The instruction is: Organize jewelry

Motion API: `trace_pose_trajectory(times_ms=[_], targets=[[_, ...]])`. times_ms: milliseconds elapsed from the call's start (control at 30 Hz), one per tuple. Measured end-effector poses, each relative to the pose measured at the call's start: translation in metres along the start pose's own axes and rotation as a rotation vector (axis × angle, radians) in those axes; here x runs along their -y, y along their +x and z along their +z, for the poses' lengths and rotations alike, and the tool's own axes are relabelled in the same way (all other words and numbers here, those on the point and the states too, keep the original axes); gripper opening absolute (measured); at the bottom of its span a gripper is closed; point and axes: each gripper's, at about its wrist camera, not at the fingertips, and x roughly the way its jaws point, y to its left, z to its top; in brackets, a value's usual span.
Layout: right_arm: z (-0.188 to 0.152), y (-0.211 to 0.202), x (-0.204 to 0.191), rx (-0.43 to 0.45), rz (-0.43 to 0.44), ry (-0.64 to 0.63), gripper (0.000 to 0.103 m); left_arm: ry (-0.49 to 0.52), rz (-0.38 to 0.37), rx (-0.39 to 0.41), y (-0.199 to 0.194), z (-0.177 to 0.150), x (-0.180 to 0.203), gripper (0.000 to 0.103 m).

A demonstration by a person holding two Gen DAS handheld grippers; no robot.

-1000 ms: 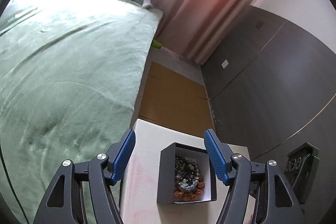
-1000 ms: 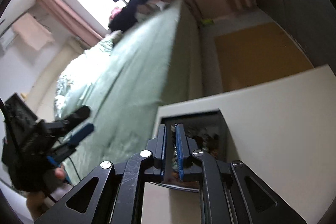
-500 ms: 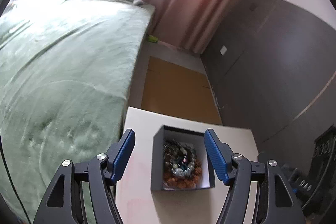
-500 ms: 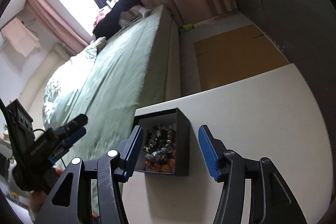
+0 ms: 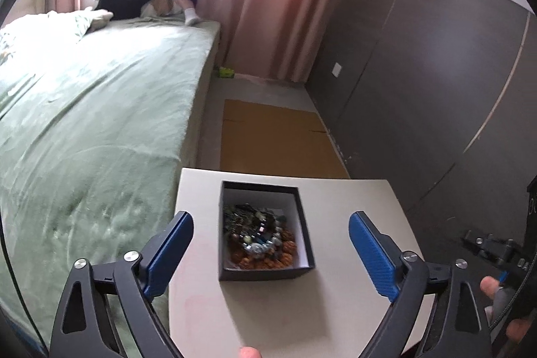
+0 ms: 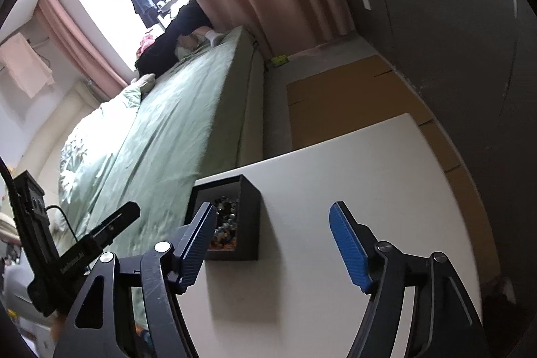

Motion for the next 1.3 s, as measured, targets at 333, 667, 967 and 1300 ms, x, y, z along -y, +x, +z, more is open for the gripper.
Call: trace_pose_trajectory(times_ms=[333,667,967,1300], targets=[[-0.016,-0.029,0.012,0.010,-0.017,-0.020,0.103,0.031,-0.037,0.025,-0.025,-0.026,0.021,0.102],[-0.030,-0.048,0.014,0.010,-0.037,-0.093,0.103,0.059,-0.012,0.071,-0.050,-0.043,0.027,0.102],[-0.035,-0.053,0.010,-0.012,-0.065,-0.131,0.103,0.111,0.004,0.087,-0.058,-0.044,0.030,0.102],[-0.037,-0.053,0.004,-0.017,-0.061,-0.155,0.103,0.134,-0.008,0.083,-0.056,-0.046,0.035,0.102]])
